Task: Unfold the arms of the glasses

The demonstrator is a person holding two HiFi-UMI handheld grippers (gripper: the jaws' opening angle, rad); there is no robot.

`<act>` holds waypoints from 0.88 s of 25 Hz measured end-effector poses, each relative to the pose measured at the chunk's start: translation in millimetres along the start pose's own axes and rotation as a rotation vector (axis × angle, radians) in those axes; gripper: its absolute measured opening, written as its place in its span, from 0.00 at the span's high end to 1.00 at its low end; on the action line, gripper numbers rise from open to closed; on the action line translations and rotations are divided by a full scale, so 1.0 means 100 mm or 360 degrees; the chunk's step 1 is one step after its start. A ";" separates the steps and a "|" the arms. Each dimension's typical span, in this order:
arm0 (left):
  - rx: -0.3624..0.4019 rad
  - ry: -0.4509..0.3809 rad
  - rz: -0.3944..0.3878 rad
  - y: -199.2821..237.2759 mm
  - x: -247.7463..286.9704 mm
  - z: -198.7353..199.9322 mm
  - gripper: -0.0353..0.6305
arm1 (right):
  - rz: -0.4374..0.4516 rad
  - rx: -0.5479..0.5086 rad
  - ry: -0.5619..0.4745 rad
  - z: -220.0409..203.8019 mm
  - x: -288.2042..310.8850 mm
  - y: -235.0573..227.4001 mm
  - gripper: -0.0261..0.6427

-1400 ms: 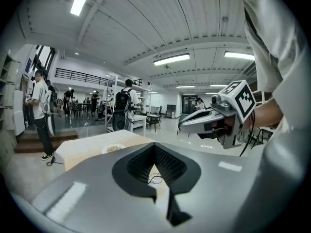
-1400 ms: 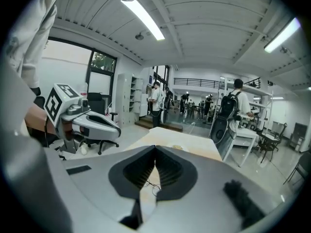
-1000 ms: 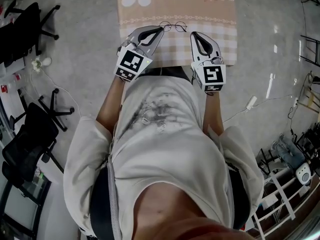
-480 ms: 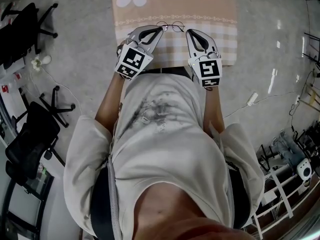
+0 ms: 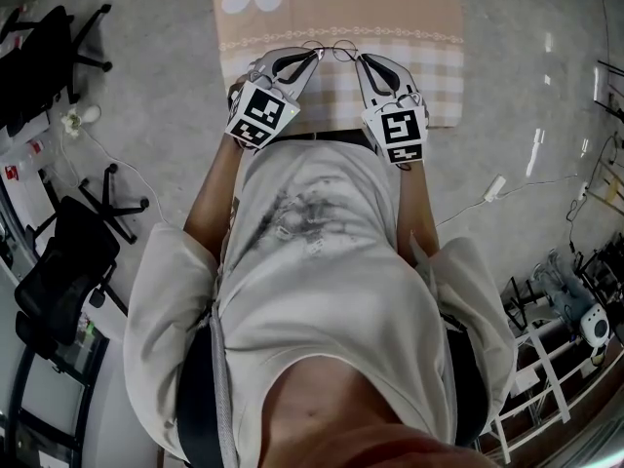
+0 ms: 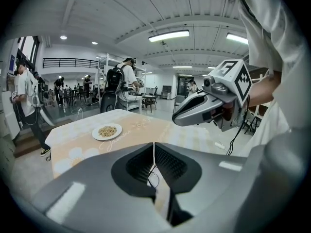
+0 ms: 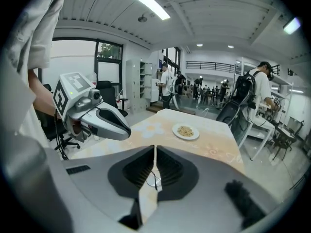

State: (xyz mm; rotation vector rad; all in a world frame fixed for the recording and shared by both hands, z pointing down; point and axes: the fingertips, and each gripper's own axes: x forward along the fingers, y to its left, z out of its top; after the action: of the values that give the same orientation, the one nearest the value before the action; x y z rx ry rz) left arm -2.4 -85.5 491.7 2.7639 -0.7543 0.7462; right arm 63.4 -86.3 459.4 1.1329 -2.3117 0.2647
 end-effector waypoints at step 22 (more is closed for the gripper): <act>0.0078 0.0151 -0.0132 -0.01 0.33 -0.19 0.85 | 0.0038 0.0001 0.0129 -0.27 0.18 -0.03 0.88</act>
State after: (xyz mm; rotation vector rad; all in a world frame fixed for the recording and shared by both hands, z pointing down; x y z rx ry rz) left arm 15.3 -92.9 524.7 2.7612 -0.6076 0.8832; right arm 67.1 -89.5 491.5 1.0756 -2.2555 0.3148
